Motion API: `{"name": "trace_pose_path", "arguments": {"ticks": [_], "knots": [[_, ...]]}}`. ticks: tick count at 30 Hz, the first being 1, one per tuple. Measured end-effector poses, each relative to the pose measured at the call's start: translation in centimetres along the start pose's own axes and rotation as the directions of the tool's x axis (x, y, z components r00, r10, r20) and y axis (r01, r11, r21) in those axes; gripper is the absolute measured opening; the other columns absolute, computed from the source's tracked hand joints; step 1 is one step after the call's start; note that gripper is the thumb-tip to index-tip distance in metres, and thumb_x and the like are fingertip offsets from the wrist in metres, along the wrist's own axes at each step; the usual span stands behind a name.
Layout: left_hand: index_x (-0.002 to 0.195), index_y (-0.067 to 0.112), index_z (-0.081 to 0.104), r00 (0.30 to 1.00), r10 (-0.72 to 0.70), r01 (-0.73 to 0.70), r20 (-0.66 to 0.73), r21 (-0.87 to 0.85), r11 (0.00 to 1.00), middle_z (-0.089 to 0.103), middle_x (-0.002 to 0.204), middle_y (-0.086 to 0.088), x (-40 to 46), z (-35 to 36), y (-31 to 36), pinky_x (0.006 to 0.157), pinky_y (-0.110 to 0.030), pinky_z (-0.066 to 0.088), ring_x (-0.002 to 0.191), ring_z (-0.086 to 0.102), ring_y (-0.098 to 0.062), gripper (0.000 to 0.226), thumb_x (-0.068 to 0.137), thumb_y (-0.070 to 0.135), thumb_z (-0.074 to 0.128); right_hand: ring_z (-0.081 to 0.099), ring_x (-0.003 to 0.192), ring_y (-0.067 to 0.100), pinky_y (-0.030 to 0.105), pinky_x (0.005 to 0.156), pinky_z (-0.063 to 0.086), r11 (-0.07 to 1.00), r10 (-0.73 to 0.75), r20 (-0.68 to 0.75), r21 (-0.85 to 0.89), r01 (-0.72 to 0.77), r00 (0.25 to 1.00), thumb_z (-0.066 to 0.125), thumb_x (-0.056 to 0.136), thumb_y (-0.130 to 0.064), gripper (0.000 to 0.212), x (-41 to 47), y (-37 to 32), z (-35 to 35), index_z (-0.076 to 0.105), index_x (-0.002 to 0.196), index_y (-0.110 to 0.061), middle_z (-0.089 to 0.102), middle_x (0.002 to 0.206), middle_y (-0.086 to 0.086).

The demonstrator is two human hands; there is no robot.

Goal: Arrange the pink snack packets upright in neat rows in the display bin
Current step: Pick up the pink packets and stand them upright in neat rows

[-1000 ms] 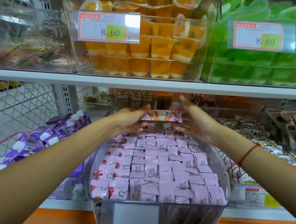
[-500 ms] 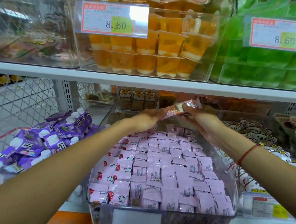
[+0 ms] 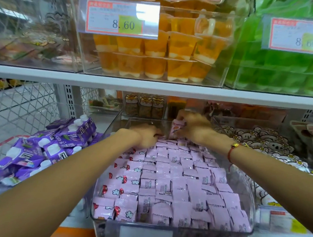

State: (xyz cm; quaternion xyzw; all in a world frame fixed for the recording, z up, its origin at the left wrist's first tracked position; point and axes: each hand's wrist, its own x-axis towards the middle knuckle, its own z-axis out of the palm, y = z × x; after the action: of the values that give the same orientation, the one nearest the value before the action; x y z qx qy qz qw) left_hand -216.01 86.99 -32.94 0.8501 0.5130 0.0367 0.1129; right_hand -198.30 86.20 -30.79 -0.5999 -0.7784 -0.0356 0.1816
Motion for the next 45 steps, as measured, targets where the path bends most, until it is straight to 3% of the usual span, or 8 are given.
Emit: {"name": "trace_pose_path", "arguments": {"ticks": [7,13,17,23,27,34,38,45], "knots": [[0.136,0.023,0.046,0.999,-0.033,0.034,0.027,-0.035,0.999,0.051,0.134,-0.005,0.0,-0.1,-0.7,0.095,-0.038,0.046,0.112,0.053,-0.024,0.043,0.096,0.01,0.037,0.048,0.118,0.029,0.034,0.09,0.045,0.998,0.065,0.205,-0.038,-0.058,0.977,0.049,0.091,-0.016,0.037,1.6,-0.9,1.4,0.053,0.126,-0.027,0.048,0.136,0.007],[0.145,0.025,0.03,0.993,-0.017,-0.002,-0.118,-0.167,0.986,0.04,0.144,-0.004,-0.1,-0.5,0.9,0.087,-0.034,0.048,0.111,0.051,-0.02,0.058,0.093,0.003,0.042,0.045,0.098,0.015,0.028,0.086,0.042,0.999,-0.041,0.345,0.028,0.033,0.938,0.046,0.094,-0.01,0.04,0.9,-0.2,0.1,0.048,0.133,-0.017,0.047,0.101,-0.008],[0.146,0.028,0.029,0.99,-0.046,0.02,-0.133,-0.186,0.982,0.042,0.143,-0.005,0.7,-0.2,1.2,0.09,-0.04,0.05,0.111,0.053,-0.024,0.058,0.094,0.006,0.044,0.058,0.098,0.025,0.032,0.081,0.048,0.998,0.054,0.18,-0.045,-0.046,0.982,0.05,0.094,-0.017,0.019,-0.2,1.7,-0.2,0.058,0.111,-0.022,0.06,0.112,0.003],[0.134,0.032,0.044,0.965,-0.009,-0.044,-0.263,-0.193,0.98,0.047,0.135,0.004,1.9,-0.2,1.2,0.091,-0.037,0.049,0.111,0.052,-0.018,0.045,0.093,0.016,0.053,0.057,0.087,0.022,0.031,0.074,0.047,0.999,0.026,0.298,-0.046,-0.012,0.954,0.048,0.094,-0.019,0.022,0.5,2.5,0.1,0.061,0.112,-0.017,0.063,0.113,0.01],[0.124,0.037,0.053,0.966,-0.026,-0.021,-0.258,-0.175,0.984,0.053,0.131,0.009,2.3,0.0,0.8,0.075,-0.022,0.042,0.1,0.053,-0.012,0.033,0.094,0.024,0.052,0.055,0.081,0.019,0.027,0.065,0.049,0.998,0.023,0.338,-0.063,-0.002,0.941,0.056,0.091,-0.033,0.027,1.5,2.2,0.9,0.063,0.108,-0.013,0.065,0.11,0.011],[0.115,0.038,0.058,0.947,-0.057,0.005,-0.316,-0.163,0.987,0.058,0.119,0.011,2.0,-0.7,1.4,0.065,-0.02,0.036,0.09,0.049,-0.01,0.031,0.09,0.019,0.057,0.065,0.075,0.017,0.025,0.065,0.053,0.984,0.099,0.215,0.125,-0.128,0.972,0.071,0.082,-0.019,0.004,1.5,2.6,1.4,0.069,0.082,-0.016,0.069,0.089,0.001],[0.11,0.034,0.061,0.932,-0.059,-0.024,-0.359,-0.224,0.974,0.063,0.112,0.01,1.7,-1.0,1.4,0.076,-0.024,0.044,0.094,0.056,-0.012,0.026,0.088,0.019,0.062,0.065,0.093,0.021,0.033,0.081,0.053,0.938,0.119,0.128,0.311,-0.153,0.985,0.067,0.086,-0.016,0.009,0.9,2.7,0.5,0.07,0.092,-0.01,0.07,0.098,0.006],[0.105,0.029,0.065,0.945,-0.031,-0.037,-0.324,-0.201,0.979,0.065,0.107,0.009,1.8,-0.9,1.7,0.079,-0.026,0.048,0.096,0.06,-0.014,0.021,0.087,0.019,0.064,0.058,0.094,0.021,0.025,0.072,0.042,0.852,0.162,-0.062,0.513,-0.108,0.985,0.061,0.091,-0.019,0.01,0.0,2.3,0.1,0.061,0.097,-0.011,0.064,0.105,0.006]]}}
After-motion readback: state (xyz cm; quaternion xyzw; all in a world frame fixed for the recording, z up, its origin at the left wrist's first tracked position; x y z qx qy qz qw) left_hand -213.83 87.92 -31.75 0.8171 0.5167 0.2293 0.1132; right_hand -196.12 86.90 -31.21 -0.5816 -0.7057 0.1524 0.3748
